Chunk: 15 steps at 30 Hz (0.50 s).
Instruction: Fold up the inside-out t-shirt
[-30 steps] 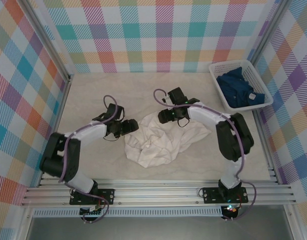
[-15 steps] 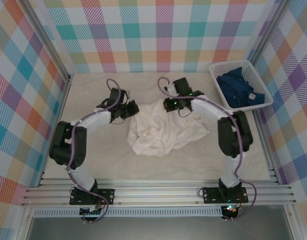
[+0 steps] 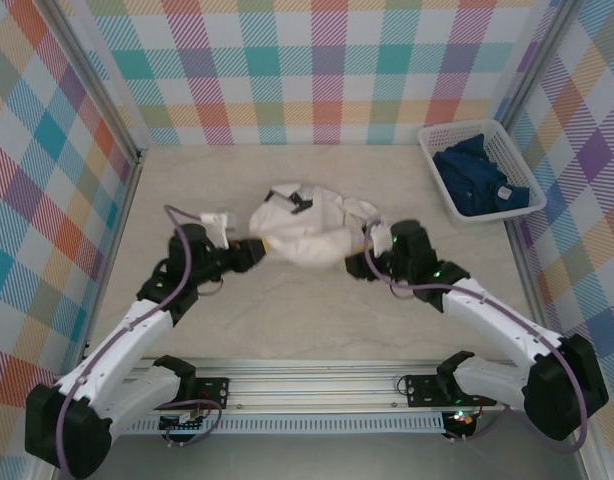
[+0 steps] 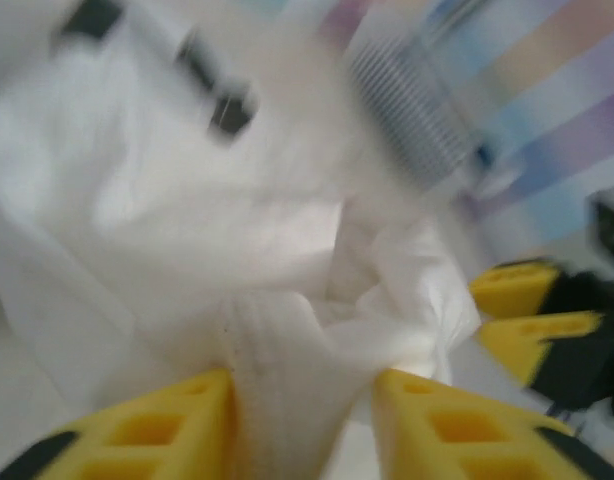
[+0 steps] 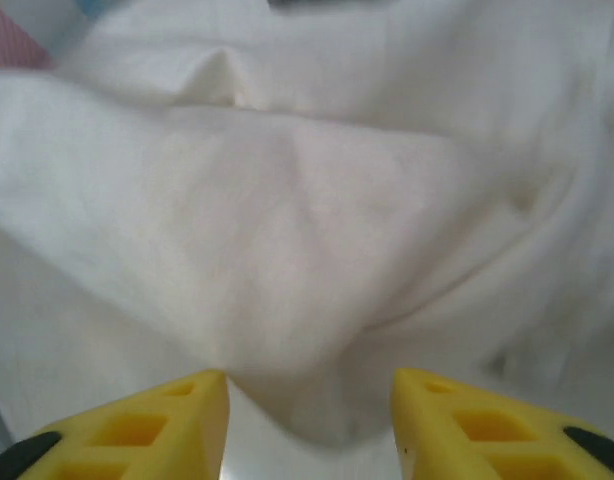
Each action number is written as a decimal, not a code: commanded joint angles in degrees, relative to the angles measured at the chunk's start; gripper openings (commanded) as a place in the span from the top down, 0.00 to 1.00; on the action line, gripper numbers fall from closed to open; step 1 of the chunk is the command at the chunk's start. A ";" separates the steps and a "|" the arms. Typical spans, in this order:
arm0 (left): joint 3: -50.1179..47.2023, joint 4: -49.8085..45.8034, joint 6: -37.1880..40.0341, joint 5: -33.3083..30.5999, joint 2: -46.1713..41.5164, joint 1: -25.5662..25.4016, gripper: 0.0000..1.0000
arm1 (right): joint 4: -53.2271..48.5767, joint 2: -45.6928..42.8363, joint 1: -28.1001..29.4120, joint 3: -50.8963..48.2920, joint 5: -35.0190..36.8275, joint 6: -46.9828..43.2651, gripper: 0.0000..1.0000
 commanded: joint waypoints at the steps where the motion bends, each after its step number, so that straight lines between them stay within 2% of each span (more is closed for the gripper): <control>1: -3.19 -9.31 -1.30 -2.05 0.12 -0.26 0.45 | 6.48 -0.21 1.12 -1.88 -0.97 4.32 0.44; 3: -1.70 -12.92 -2.12 -8.10 0.50 -0.37 0.38 | 8.18 4.50 1.30 1.59 -1.74 3.35 0.39; 6: 1.53 -11.60 -1.59 -11.50 3.47 -0.67 0.30 | 5.66 14.51 1.60 9.78 -0.04 3.28 0.36; 12: 8.93 -8.68 0.89 -14.33 17.82 -2.96 0.27 | 0.91 29.68 3.07 23.09 2.70 3.56 0.37; 15: 10.34 -6.55 3.98 -13.55 21.70 -6.81 0.27 | -4.68 34.05 4.02 27.32 7.02 0.99 0.36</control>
